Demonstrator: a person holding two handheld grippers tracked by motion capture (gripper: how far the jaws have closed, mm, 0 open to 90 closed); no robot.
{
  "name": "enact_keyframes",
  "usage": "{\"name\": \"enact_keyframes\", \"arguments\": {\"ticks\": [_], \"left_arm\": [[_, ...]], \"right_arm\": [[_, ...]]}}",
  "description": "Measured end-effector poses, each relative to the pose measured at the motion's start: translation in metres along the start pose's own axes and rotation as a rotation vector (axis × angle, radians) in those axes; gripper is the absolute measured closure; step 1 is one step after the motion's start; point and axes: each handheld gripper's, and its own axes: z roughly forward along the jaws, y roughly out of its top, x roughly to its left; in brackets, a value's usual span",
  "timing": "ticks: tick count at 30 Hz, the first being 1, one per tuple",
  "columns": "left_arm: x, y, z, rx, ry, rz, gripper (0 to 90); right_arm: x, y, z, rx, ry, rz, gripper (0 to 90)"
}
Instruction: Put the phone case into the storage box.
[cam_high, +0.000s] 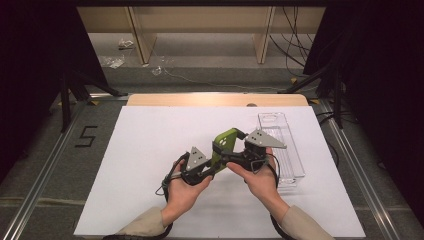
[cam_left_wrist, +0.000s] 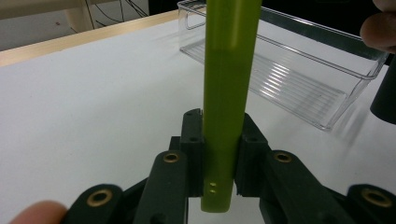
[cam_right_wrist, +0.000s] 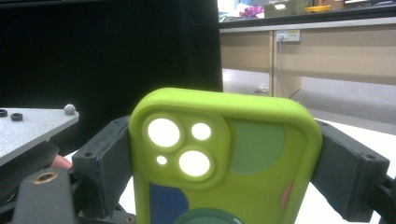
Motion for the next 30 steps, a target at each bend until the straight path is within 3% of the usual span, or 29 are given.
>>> {"name": "enact_keyframes", "arguments": {"ticks": [7, 10, 19, 24, 30], "left_arm": [[0.000, 0.001, -0.001, -0.008, -0.001, 0.003, 75.4], [0.000, 0.002, -0.001, -0.010, -0.004, 0.009, 70.7], [0.003, 0.007, -0.009, -0.014, -0.010, 0.049, 37.8], [0.008, 0.008, -0.015, 0.031, -0.043, 0.100, 15.7], [0.017, 0.005, -0.024, 0.069, -0.087, 0.131, 3.6]], "right_arm": [[0.001, 0.001, -0.001, -0.005, -0.002, -0.007, 16.4], [0.001, 0.002, -0.002, -0.005, -0.005, -0.013, 16.5], [-0.002, 0.009, -0.007, -0.012, -0.015, -0.046, 16.7], [-0.006, 0.013, -0.011, -0.013, -0.024, -0.058, 16.7], [-0.009, 0.016, -0.013, 0.005, -0.020, -0.073, 16.7]]}}
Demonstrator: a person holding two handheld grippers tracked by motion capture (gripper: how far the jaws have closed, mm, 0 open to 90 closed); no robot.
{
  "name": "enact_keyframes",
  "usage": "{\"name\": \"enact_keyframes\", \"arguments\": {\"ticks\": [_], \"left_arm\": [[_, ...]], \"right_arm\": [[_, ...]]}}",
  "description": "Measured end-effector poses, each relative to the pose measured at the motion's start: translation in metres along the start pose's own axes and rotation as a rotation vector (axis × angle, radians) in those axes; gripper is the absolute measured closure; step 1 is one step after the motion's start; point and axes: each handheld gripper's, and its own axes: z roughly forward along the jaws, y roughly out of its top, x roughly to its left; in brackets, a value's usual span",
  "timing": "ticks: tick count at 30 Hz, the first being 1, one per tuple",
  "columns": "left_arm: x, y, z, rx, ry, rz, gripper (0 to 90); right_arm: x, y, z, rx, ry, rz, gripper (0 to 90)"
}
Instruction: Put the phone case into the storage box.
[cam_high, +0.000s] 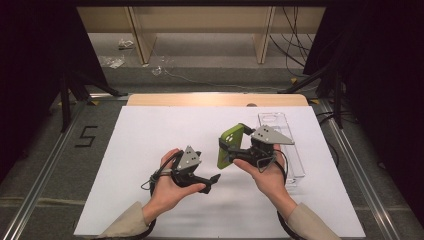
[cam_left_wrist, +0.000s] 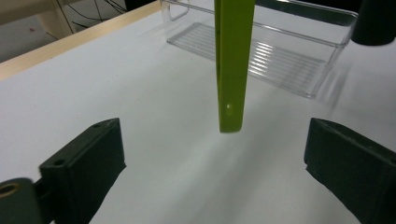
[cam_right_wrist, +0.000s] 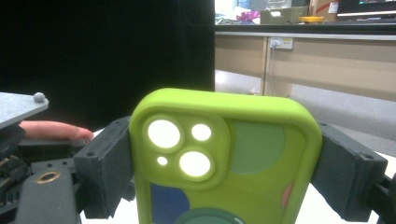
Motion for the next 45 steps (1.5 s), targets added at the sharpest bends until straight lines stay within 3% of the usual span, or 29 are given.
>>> {"name": "enact_keyframes", "arguments": {"ticks": [6, 13, 23, 45], "left_arm": [[0.005, -0.009, -0.011, 0.021, -0.029, 0.027, 0.0], [0.012, -0.016, -0.022, 0.003, -0.043, 0.026, 0.0], [0.021, -0.025, -0.034, -0.004, -0.020, 0.012, 0.0], [0.029, -0.041, -0.055, -0.016, 0.005, 0.014, 0.0]], "right_arm": [[-0.003, 0.001, -0.001, 0.012, 0.005, -0.016, 16.7], [-0.005, 0.003, -0.003, 0.023, 0.005, -0.028, 16.8], [-0.010, 0.007, -0.008, 0.027, -0.004, -0.033, 16.8], [-0.024, 0.018, -0.021, -0.001, -0.053, -0.037, 16.8]]}}
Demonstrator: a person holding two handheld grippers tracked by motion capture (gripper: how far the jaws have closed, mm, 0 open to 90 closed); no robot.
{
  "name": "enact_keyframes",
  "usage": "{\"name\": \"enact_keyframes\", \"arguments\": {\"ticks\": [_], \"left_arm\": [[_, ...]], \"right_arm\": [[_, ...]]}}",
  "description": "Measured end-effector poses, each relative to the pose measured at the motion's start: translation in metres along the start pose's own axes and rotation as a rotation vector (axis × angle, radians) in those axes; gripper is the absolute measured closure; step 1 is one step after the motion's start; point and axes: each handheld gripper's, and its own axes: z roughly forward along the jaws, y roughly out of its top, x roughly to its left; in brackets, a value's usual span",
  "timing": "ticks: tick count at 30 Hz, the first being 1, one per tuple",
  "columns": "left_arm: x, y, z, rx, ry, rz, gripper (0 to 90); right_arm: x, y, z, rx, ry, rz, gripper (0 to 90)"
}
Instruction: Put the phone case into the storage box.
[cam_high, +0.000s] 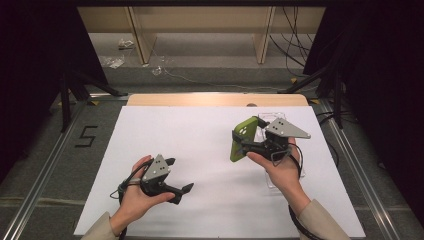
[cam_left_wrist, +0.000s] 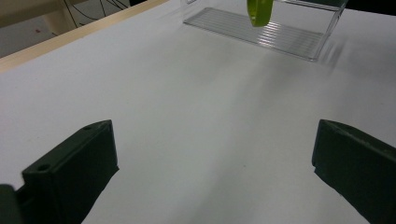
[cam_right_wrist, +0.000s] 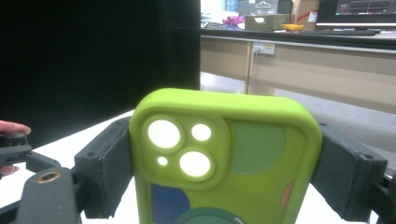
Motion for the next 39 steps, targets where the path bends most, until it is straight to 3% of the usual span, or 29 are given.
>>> {"name": "enact_keyframes", "arguments": {"ticks": [39], "left_arm": [[0.011, -0.015, -0.012, 0.009, 0.038, -0.017, 0.0]], "right_arm": [[-0.034, 0.013, -0.022, -0.037, -0.123, 0.006, 16.9]]}}
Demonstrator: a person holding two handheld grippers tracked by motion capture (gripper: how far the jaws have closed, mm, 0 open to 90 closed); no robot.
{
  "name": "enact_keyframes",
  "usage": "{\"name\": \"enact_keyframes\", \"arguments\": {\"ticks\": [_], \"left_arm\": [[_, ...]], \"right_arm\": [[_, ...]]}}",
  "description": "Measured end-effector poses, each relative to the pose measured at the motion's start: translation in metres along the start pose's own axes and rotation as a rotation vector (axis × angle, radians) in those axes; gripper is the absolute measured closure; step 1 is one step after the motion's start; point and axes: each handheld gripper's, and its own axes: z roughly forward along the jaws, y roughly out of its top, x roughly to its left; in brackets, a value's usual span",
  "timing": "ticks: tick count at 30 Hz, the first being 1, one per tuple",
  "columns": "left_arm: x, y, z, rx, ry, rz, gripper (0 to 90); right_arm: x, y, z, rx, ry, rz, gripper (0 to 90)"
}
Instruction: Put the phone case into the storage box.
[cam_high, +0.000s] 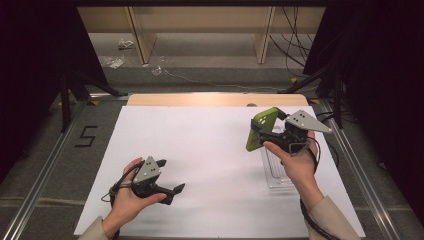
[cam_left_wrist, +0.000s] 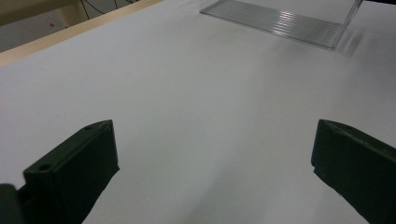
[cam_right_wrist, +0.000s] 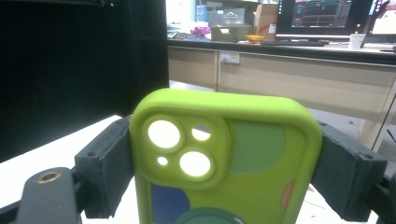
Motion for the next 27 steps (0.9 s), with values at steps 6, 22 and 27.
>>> {"name": "enact_keyframes", "arguments": {"ticks": [6, 22, 27], "left_arm": [[0.001, -0.001, 0.000, 0.002, 0.004, 0.001, 0.1], [0.003, -0.002, -0.001, 0.007, 0.013, -0.001, 0.2], [0.002, -0.002, 0.000, 0.004, 0.009, -0.007, 0.3]], "right_arm": [[-0.004, 0.001, -0.002, -0.003, -0.016, 0.002, 16.9], [-0.017, 0.002, -0.007, -0.003, -0.064, 0.007, 16.9], [-0.019, 0.002, -0.007, -0.001, -0.074, 0.012, 16.9]]}}
